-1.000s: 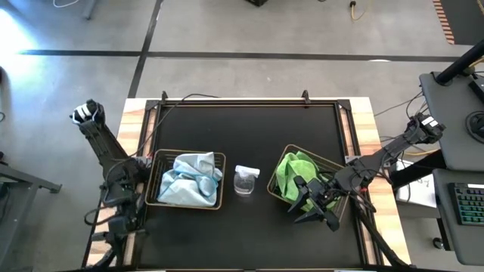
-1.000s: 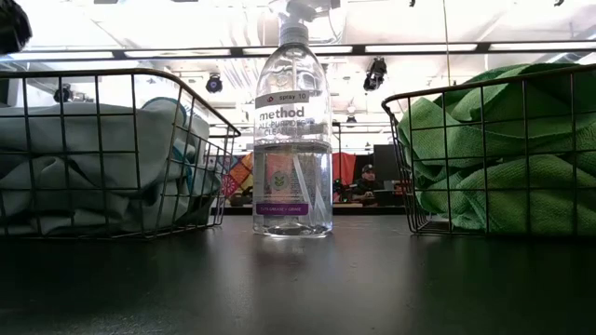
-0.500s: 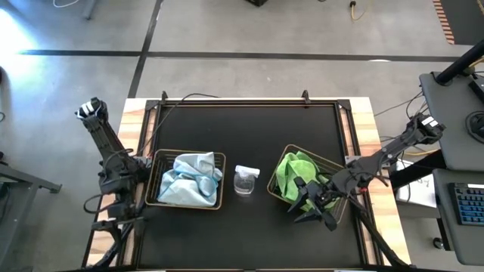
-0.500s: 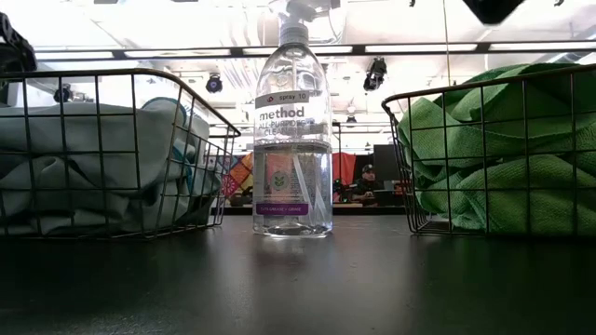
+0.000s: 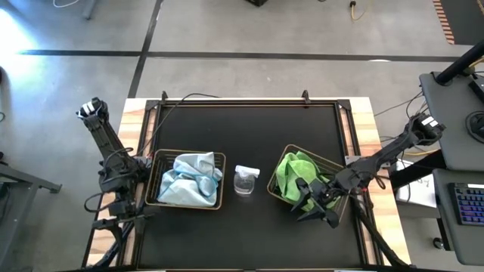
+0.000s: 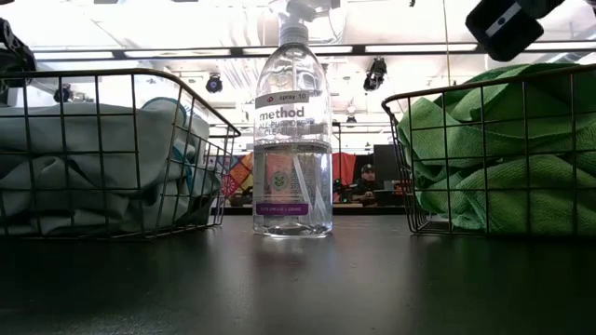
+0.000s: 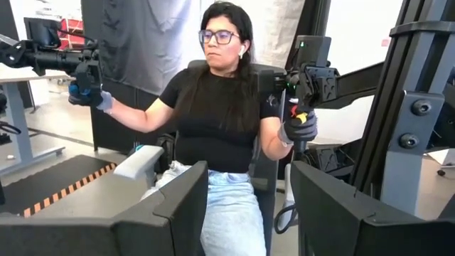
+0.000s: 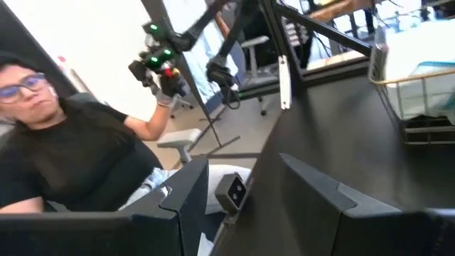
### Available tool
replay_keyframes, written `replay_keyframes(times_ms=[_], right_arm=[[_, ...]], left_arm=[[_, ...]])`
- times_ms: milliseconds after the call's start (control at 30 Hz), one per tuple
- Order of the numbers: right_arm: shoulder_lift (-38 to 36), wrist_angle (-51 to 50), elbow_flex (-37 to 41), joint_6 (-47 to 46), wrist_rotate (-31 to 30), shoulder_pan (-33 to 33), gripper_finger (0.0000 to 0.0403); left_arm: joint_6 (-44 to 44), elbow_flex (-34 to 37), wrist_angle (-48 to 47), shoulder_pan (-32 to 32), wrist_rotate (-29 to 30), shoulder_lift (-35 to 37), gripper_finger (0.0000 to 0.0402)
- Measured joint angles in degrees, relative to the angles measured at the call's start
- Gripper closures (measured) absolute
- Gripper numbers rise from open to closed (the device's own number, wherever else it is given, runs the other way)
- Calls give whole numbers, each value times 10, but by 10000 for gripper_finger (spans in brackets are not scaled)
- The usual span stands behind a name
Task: Sort microfiber towel by color & place in baskets
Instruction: Return to Home Position
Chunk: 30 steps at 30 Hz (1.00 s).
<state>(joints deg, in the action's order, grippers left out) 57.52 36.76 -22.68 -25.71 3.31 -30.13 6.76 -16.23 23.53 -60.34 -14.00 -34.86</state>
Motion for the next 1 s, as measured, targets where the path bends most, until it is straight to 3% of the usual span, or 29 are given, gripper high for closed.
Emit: replay_keyframes(times_ms=[100, 267, 367, 667, 1000], right_arm=[[0, 53, 24, 16, 35, 0, 243], [-1, 207, 74, 74, 163, 0, 243], [-3, 258, 98, 77, 190, 0, 243], [-48, 249, 127, 63, 192, 0, 243], [-156, 166, 131, 92, 197, 0, 243]], left_arm=[[0, 3, 0, 0, 0, 5, 216], [0, 12, 3, -4, 0, 13, 216], [0, 14, 5, -6, -1, 15, 216], [0, 14, 5, -7, -1, 17, 216], [0, 14, 4, -8, -16, 17, 216]])
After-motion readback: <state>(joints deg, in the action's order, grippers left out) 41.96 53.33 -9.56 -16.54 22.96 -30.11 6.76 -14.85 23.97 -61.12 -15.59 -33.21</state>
